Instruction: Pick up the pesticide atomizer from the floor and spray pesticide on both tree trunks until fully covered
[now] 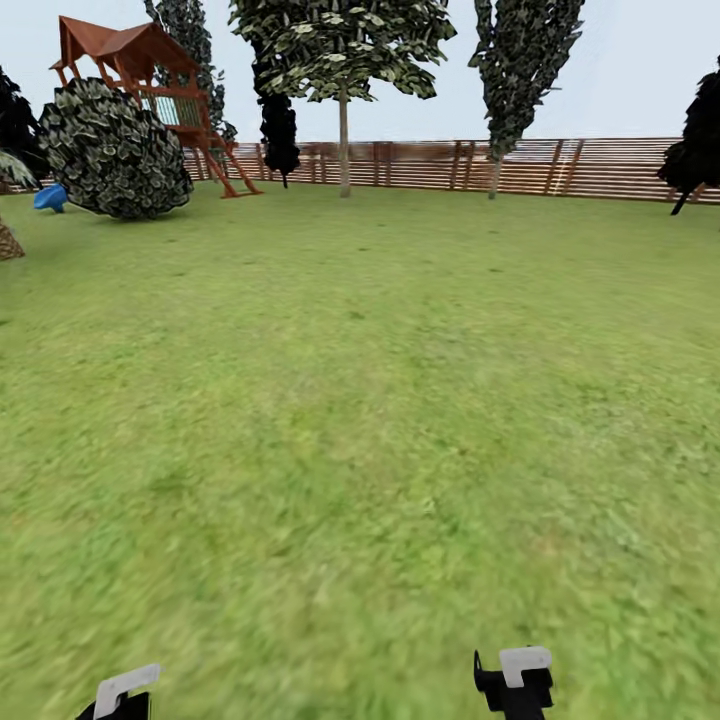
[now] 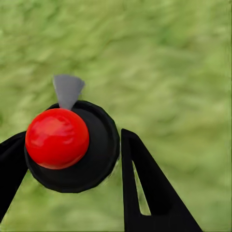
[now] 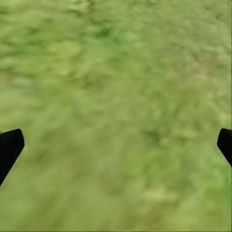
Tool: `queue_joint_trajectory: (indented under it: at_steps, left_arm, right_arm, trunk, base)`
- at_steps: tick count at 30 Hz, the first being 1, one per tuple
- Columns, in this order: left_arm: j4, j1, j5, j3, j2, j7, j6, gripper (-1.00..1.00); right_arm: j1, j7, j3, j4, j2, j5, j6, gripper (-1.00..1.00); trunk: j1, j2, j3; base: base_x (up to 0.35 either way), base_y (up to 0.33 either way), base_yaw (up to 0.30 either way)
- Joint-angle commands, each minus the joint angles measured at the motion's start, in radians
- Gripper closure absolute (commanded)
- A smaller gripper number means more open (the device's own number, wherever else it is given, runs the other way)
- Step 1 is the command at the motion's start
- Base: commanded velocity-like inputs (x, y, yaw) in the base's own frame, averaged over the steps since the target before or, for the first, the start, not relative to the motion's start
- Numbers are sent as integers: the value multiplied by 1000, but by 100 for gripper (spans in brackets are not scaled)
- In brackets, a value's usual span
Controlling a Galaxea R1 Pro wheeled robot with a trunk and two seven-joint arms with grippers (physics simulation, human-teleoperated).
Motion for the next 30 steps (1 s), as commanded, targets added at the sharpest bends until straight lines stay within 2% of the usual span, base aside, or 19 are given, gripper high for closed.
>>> queue_joint_trajectory:
  at_steps: [1, 13, 23, 30]
  left_arm:
    - [0, 0, 0, 0, 0, 1, -1, 100]
    - [0, 0, -2, -1, -1, 1, -4, 100]
    - [-1, 0, -2, -1, -1, 1, -2, 100]
    - [-1, 0, -1, -1, 0, 1, -1, 100]
  right_arm:
    - [0, 0, 0, 0, 0, 0, 1, -100]
    - [0, 5, 5, 0, -9, 8, 3, -100]
    - [0, 8, 5, 0, 1, 5, 3, -100]
    - [0, 8, 5, 0, 1, 5, 3, -100]
  trunk:
    - [0, 0, 0]
    - [0, 0, 0]
    - [0, 0, 0]
    - [0, 0, 2]
  base:
    - [307, 163, 205]
    - [307, 162, 18]
    - [327, 90, -1]
    - [336, 57, -211]
